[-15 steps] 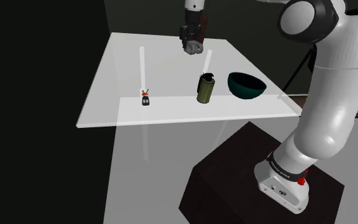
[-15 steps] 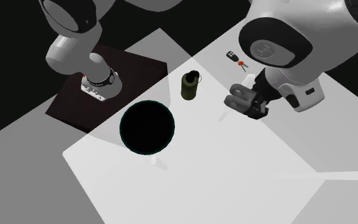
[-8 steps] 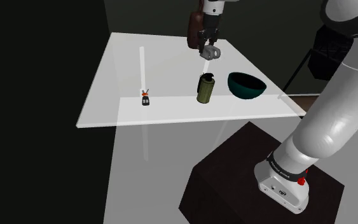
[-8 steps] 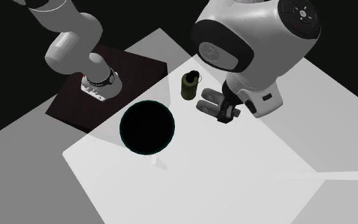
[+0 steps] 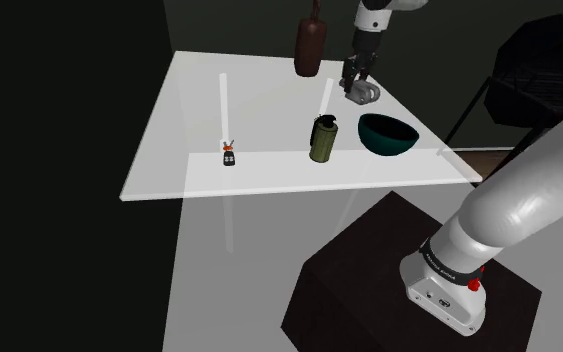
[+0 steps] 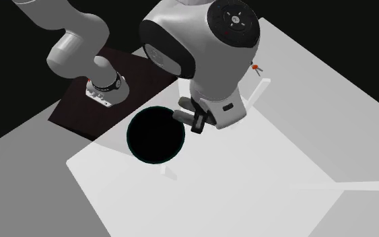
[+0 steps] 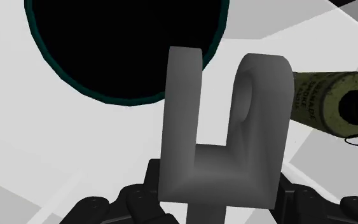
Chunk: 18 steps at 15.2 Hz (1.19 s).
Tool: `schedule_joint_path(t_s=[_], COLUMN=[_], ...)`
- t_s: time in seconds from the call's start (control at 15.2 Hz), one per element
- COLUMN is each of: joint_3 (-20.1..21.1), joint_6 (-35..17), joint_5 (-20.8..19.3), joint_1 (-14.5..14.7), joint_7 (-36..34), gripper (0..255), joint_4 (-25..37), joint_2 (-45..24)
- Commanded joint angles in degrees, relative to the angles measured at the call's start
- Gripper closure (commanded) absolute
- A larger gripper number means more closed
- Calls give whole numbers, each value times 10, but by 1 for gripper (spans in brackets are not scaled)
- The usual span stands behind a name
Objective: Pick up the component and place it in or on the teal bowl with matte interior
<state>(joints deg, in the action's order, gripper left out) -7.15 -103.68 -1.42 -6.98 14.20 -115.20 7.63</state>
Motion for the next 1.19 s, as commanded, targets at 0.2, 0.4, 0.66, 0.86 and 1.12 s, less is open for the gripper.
schedule_joint_path(t_s=[0.2,0.4,0.66,0.86,1.12], joint_3=[-24,-39,-57,-59,-62], joint_6=[-5,-2,-3,-27,-59], joint_5=[-21,-37,-55,-57,-58], joint_1=[-22,-38,-56,-57,-57], joint_7=[37,60,84,84,84], gripper=[255,255,255,255,255], joint_4=[-93,-139,-185,-205,-231], joint_2=[90,140,187,184,177])
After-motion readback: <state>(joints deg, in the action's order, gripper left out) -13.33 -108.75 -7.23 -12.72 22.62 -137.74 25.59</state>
